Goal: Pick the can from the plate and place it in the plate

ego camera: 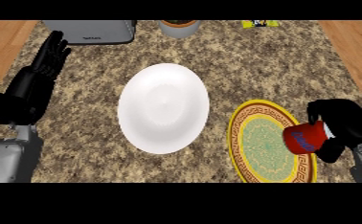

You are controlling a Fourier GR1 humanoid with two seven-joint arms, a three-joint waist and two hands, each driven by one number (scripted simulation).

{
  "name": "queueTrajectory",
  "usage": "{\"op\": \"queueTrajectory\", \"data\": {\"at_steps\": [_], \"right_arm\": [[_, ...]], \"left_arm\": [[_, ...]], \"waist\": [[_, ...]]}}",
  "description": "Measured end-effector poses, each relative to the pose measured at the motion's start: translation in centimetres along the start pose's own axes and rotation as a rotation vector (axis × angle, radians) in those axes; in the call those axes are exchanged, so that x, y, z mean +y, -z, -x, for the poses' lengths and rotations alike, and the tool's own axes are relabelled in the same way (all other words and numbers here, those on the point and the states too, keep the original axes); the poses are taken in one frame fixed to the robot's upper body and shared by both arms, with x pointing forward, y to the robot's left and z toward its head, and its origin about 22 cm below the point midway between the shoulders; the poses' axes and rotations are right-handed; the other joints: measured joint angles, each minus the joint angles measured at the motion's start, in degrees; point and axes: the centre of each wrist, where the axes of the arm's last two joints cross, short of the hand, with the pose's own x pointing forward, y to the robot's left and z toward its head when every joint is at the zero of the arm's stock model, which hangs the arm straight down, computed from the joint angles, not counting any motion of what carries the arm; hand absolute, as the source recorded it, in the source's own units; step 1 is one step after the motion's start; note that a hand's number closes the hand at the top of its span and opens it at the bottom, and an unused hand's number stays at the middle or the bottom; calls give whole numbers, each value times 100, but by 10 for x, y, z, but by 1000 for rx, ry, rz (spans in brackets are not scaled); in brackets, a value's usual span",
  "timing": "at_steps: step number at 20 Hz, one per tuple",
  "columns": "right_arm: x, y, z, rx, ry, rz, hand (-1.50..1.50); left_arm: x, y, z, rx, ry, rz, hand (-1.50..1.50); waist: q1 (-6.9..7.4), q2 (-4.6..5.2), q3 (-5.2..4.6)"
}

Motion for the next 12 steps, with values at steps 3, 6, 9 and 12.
{"op": "queueTrajectory", "data": {"at_steps": [3, 6, 9, 12], "right_arm": [[13, -10, 17, 75, 76, 95, 150], [14, -20, 15, 66, 158, 161, 150], [5, -30, 9, -4, 245, 244, 150], [-8, -43, -13, -116, 345, 316, 150]], "left_arm": [[1, -3, 7, 0, 2, 6, 0], [-1, -1, 4, -6, -1, 15, 0], [-5, 1, 1, -5, -2, 14, 0], [-4, 1, 3, 4, -3, 11, 0]], "waist": [[21, 16, 9], [57, 24, 18], [73, 30, 39], [68, 27, 45]]}}
